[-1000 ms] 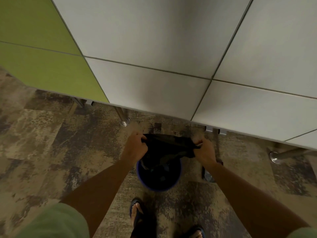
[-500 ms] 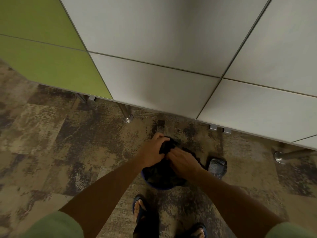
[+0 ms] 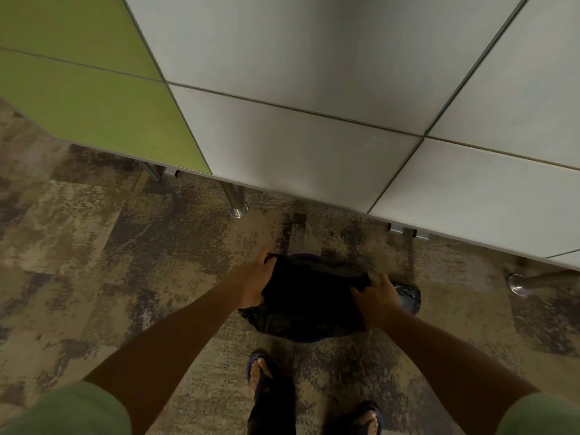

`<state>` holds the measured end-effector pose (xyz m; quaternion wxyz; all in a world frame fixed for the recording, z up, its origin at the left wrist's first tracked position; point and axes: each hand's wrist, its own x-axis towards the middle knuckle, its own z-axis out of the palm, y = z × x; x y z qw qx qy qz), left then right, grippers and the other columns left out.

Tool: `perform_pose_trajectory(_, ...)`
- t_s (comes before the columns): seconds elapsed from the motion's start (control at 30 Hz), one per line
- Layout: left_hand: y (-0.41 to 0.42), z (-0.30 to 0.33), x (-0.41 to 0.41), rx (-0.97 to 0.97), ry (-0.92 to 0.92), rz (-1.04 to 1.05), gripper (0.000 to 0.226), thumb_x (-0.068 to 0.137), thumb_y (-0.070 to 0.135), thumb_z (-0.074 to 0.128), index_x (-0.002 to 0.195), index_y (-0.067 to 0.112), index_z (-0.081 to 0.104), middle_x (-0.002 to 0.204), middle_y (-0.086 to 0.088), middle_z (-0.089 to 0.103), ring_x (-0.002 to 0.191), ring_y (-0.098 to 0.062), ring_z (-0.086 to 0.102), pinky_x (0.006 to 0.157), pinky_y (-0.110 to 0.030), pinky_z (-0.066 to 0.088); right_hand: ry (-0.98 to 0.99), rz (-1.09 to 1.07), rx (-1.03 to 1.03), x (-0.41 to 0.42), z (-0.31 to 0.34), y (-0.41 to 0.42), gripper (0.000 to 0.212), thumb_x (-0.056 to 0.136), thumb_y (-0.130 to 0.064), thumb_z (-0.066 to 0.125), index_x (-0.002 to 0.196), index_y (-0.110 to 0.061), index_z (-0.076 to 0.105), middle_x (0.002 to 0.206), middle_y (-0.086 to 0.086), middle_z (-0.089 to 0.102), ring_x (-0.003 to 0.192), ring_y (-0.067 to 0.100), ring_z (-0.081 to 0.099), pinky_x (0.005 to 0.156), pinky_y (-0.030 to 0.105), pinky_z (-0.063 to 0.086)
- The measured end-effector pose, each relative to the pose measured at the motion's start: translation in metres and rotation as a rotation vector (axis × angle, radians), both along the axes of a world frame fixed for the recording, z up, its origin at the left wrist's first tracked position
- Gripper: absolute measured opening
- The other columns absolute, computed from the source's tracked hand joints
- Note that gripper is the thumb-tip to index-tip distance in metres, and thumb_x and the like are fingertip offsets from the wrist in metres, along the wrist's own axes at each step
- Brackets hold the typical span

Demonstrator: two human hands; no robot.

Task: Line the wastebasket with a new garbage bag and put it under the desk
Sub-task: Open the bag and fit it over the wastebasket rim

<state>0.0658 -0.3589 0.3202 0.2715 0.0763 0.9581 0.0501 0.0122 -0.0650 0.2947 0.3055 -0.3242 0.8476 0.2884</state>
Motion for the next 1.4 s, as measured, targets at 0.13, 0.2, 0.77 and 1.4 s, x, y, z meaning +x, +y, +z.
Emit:
perform_pose_trajectory(0.13,-0.006,-0.001,0.002,-0.064,-0.033,0.005,0.096,0.073,0.007,0.077,0.150,0.006,0.019,0.157,-0.013,0.000,0.068,-0.018,0.055,0.055,-0.028,0.051,-0.007,-0.136,0.139,-0.001,0.001,0.007,0.067,0.080,-0.064,0.056,0.136,-0.029,0.047,0.124,-0.002,0.065,0.121,0.028,0.052,0.104,0.047,0.025)
perform_pose_trajectory(0.2,-0.008,-0.001,0.004,-0.121,-0.046,0.002,0.102,0.073,0.010,0.079,0.152,0.006,0.015,0.158,-0.015,-0.004,0.073,-0.020,0.055,0.059,-0.028,0.052,-0.010,-0.176,0.196,-0.002,0.004,0.009,0.072,0.076,-0.069,0.054,0.135,-0.029,0.046,0.124,-0.001,0.064,0.121,0.030,0.052,0.104,0.051,0.025)
perform_pose_trajectory(0.77,-0.021,-0.057,0.025,-0.303,-0.241,-0.133,0.103,0.085,0.023,0.070,0.156,0.008,-0.003,0.163,-0.021,-0.013,0.090,-0.028,0.066,0.063,-0.031,0.049,-0.157,-0.374,0.145,0.005,-0.027,-0.002,0.105,0.068,-0.076,0.062,0.150,-0.021,0.026,0.126,0.004,0.063,0.112,0.030,0.061,0.093,0.046,0.047)
perform_pose_trajectory(1.4,-0.017,-0.224,-0.006,-0.232,-0.310,0.137,0.099,0.087,0.020,0.066,0.156,0.007,-0.003,0.161,-0.018,-0.015,0.123,-0.042,0.052,0.084,-0.037,0.057,-0.118,-0.384,-0.008,-0.052,-0.194,0.007,0.106,0.067,-0.092,0.047,0.146,-0.024,0.031,0.124,0.007,0.064,0.113,0.032,0.057,0.082,0.041,0.043)
